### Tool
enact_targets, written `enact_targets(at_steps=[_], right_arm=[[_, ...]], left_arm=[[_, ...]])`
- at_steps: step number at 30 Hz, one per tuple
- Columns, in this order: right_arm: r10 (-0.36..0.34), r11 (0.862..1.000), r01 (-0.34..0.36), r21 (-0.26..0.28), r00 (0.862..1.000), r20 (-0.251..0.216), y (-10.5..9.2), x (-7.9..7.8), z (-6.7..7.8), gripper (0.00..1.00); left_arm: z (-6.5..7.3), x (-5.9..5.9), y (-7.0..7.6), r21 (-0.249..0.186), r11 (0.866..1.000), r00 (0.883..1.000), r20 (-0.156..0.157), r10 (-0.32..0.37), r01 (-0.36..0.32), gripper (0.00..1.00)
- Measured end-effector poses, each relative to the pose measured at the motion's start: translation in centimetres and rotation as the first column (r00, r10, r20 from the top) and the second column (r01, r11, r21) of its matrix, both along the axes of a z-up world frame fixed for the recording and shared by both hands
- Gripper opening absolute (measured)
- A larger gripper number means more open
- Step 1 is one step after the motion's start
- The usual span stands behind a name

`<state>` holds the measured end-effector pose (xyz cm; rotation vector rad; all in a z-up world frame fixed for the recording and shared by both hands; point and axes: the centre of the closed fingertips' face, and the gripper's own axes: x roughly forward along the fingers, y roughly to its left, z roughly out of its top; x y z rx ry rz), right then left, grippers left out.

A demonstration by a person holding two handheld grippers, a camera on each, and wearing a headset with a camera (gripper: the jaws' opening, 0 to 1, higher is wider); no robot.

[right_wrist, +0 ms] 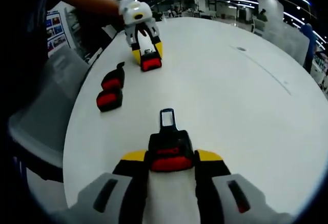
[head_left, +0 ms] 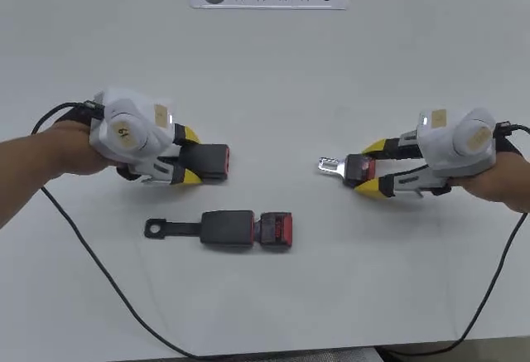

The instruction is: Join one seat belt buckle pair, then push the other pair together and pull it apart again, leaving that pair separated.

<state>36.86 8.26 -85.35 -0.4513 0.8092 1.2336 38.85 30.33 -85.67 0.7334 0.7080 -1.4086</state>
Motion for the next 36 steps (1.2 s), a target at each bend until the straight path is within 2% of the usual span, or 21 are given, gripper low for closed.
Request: enact_targets(at_steps=[4,17,28,36], right_arm=[[0.026,1.0,-0.026,-0.001,1.0,-0.002,-0.1,0.1,-0.1,0.35],[0.034,0.999,-0.033,0.009,0.999,-0.013,0.1,0.4,-0.2,0.35],[0.052,0.998,-0.052,0.019,0.999,-0.007,2.4,1.3,-0.3,0.35],[0.087,0.995,-0.087,0.04,0.996,-0.008,5.0,1.9,-0.2,0.35]], left_arm=[[0.0,0.0,0.1,0.007,1.0,1.0,-0.004,-0.005,0.006,0.35],[0.1,0.1,0.2,0.023,1.0,1.0,-0.013,0.006,-0.006,0.34],[0.1,0.3,0.2,0.023,1.0,1.0,-0.022,0.021,-0.021,0.34],[0.1,0.5,0.2,0.024,0.999,0.999,-0.024,0.03,-0.029,0.34]])
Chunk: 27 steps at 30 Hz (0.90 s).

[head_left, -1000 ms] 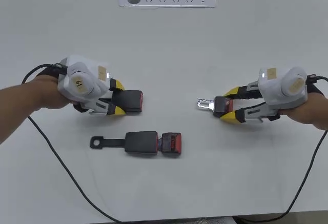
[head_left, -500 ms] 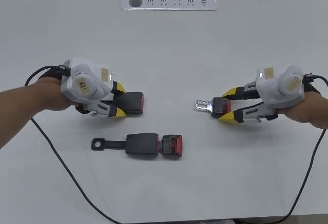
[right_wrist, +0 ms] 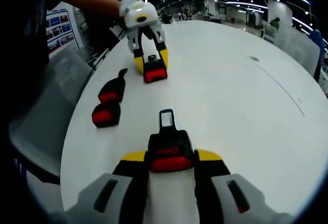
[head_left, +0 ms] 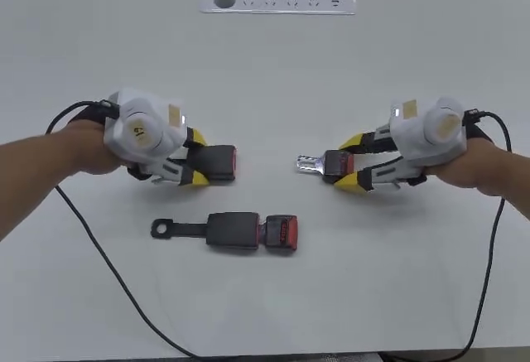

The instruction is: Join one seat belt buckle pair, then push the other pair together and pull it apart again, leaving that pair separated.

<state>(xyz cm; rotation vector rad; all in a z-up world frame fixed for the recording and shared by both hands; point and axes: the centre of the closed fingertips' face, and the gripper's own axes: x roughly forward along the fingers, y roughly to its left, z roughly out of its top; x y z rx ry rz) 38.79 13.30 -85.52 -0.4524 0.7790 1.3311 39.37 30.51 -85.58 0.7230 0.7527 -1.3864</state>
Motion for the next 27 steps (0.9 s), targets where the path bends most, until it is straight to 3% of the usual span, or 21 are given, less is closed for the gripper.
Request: enact_targets(at_steps=[5,15,27], right_arm=[[0.025,0.999,-0.025,0.029,1.0,0.001,2.0,0.3,0.1,0.35],[0.052,0.997,-0.052,0.049,0.999,0.004,4.7,0.7,0.1,0.35],[0.097,0.991,-0.098,0.094,0.995,0.011,9.3,0.0,-0.3,0.35]], left_arm=[[0.0,0.1,0.1,0.017,1.0,1.0,0.002,-0.013,0.013,0.34],[-0.1,0.0,0.2,0.013,1.0,1.0,0.0,-0.018,0.018,0.34],[-0.1,-0.1,0.2,0.008,1.0,1.0,-0.002,-0.017,0.017,0.34]])
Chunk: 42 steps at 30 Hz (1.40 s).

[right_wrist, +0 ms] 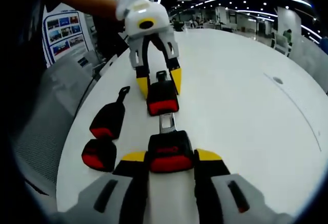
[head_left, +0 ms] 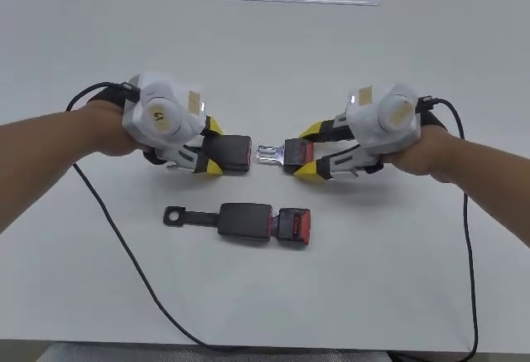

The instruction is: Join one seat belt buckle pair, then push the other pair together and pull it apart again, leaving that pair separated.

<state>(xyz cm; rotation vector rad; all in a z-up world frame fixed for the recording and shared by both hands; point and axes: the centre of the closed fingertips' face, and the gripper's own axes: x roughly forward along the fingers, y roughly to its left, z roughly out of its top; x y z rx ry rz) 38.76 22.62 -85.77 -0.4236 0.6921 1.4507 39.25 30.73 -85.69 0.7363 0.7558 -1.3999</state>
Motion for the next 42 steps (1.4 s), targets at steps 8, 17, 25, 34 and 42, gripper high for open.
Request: enact_targets(at_steps=[8,17,25,34,42], right_arm=[[0.026,1.0,-0.026,0.0,1.0,-0.012,-0.3,-0.3,0.0,0.35],[0.036,0.999,-0.036,-0.001,0.999,-0.024,0.3,-0.2,-0.1,0.34],[0.04,0.999,-0.041,-0.024,0.999,-0.02,0.9,0.0,0.0,0.34],[0.03,0.998,-0.031,-0.049,0.999,-0.02,2.2,-0.3,0.4,0.33],[0.01,0.997,-0.012,-0.073,1.0,-0.026,2.6,-0.2,0.5,0.33]], left_arm=[[0.0,-0.1,0.0,0.006,1.0,1.0,0.002,-0.01,0.01,0.34],[-0.1,-0.2,-0.4,0.013,1.0,1.0,0.0,-0.012,0.012,0.34],[-0.2,0.0,-0.7,0.006,1.0,1.0,-0.001,-0.006,0.006,0.34],[0.0,0.1,-1.0,-0.005,1.0,1.0,-0.01,-0.005,0.005,0.33],[0.1,-0.1,-0.8,0.004,1.0,1.0,-0.01,-0.004,0.004,0.33]])
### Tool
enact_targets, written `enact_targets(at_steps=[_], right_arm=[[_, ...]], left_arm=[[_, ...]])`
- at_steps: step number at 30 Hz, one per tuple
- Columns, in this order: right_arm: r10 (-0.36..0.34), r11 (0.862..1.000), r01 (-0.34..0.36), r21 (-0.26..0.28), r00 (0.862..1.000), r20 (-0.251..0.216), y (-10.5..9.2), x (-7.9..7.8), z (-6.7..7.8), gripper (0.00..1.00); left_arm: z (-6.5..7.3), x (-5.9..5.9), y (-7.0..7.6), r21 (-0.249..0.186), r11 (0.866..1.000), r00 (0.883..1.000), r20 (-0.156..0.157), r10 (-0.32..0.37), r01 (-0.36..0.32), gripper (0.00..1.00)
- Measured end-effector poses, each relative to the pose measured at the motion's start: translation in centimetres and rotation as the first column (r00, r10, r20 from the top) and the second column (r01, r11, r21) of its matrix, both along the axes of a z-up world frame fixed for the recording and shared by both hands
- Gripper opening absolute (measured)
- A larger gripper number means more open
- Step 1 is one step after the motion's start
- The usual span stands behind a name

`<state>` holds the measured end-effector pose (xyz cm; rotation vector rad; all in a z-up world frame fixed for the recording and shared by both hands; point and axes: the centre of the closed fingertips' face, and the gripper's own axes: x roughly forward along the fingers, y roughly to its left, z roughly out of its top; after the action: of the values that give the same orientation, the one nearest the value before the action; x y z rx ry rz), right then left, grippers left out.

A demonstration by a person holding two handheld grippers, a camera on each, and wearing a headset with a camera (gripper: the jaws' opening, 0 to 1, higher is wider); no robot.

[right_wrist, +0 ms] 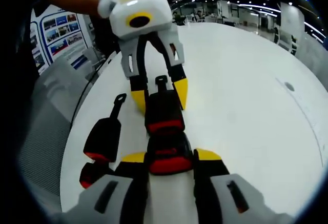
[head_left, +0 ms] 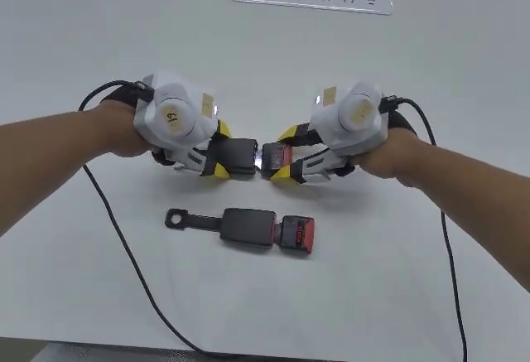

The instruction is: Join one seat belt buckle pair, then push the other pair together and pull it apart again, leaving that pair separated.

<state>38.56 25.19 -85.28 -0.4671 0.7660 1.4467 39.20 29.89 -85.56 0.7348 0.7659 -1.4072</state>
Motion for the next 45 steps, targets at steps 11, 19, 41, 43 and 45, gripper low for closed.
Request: enact_targets(at_steps=[11,19,41,43,45], right_arm=[[0.016,0.999,-0.016,-0.029,1.0,0.005,0.17,0.27,-0.1,0.33],[0.02,0.999,-0.02,-0.033,1.0,0.003,0.22,0.48,-0.18,0.33],[0.05,0.997,-0.049,-0.056,0.999,0.02,0.23,0.6,-0.35,0.34],[0.052,0.997,-0.051,-0.062,0.998,0.022,0.24,0.59,-0.37,0.34],[0.05,0.997,-0.049,-0.064,0.998,0.023,0.24,0.6,-0.39,0.34]], left_arm=[[0.06,-0.02,-0.04,0.025,0.999,1.0,0.004,-0.03,0.029,0.34],[0.02,-0.06,0.05,0.025,0.999,1.0,0.002,-0.028,0.028,0.34],[-0.07,-0.11,0.11,0.038,0.999,1.0,-0.001,-0.024,0.024,0.34],[-0.08,-0.12,0.11,0.039,0.999,1.0,-0.001,-0.024,0.024,0.34],[-0.1,-0.1,0.12,0.038,0.999,1.0,-0.001,-0.026,0.026,0.34]])
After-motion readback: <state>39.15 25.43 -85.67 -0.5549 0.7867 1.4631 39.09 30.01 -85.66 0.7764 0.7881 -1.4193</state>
